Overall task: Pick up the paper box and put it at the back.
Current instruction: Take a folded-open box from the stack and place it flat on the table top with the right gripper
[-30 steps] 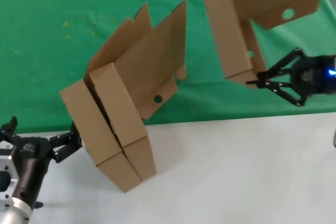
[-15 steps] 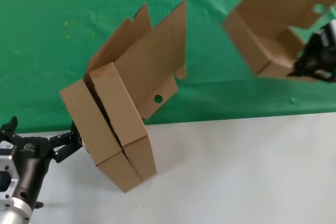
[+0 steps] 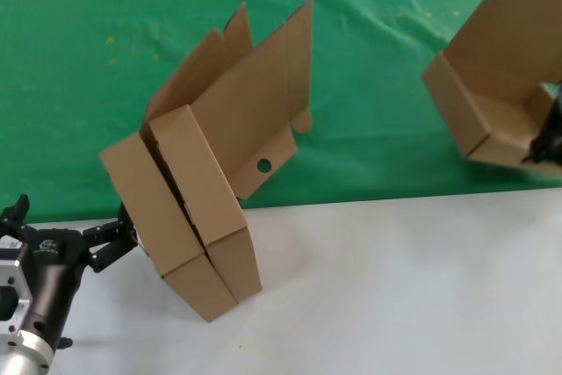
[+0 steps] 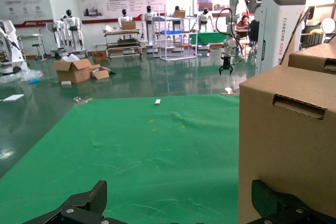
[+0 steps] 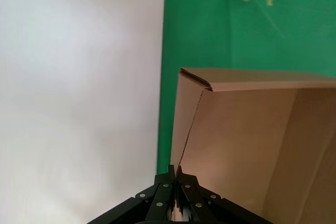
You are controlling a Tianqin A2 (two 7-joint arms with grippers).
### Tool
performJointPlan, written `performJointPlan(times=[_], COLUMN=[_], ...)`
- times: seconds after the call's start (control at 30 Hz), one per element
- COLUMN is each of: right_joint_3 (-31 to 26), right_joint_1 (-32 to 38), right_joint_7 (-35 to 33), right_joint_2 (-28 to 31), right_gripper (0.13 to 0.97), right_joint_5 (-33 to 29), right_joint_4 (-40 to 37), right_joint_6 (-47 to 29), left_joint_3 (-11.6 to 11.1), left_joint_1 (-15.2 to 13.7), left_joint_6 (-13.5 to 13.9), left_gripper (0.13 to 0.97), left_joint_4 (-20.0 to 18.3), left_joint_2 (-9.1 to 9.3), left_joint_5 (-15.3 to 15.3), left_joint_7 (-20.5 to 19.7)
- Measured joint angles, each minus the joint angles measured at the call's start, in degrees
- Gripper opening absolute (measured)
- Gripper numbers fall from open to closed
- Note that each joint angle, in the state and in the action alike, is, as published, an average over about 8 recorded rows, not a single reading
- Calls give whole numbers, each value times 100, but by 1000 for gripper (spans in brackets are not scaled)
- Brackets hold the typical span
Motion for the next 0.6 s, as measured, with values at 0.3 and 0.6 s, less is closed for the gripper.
performJointPlan(times=[0.3,0.6], right_joint_3=[232,413], right_joint_1=[-427,-613], right_joint_7=[20,20], right_joint_2=[-495,-1018], right_gripper=[152,153], right_joint_5=[73,134], right_joint_4=[-45,-72], right_joint_6=[702,1365], left_joint_3=[0,0], left_joint_1=[0,0], left_joint_6=[0,0], left_gripper=[966,966], left_joint_4=[0,0], left_joint_2=[0,0], left_joint_5=[0,0], left_joint_7=[0,0])
